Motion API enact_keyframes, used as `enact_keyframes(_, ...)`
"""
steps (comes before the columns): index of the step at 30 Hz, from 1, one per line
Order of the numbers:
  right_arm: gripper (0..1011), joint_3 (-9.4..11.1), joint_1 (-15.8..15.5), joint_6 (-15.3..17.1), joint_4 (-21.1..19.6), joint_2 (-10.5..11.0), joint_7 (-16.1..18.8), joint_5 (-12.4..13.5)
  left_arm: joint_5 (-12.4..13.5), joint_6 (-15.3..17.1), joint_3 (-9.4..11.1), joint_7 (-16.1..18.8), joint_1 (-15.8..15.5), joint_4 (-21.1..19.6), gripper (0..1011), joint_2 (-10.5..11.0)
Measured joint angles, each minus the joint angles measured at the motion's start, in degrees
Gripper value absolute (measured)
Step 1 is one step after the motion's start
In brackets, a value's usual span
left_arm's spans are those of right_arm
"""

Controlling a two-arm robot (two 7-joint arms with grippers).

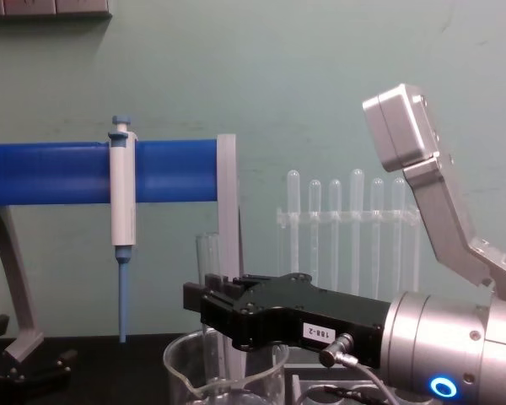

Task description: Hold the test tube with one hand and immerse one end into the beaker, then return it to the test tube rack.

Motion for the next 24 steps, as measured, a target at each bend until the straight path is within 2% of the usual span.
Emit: enact_keyframes(24,224,0.0,0.0,0.0,0.0,0.0,0.0,0.0,0.0,0.0,0.0,0.0,0.0,0.0,1000,0.0)
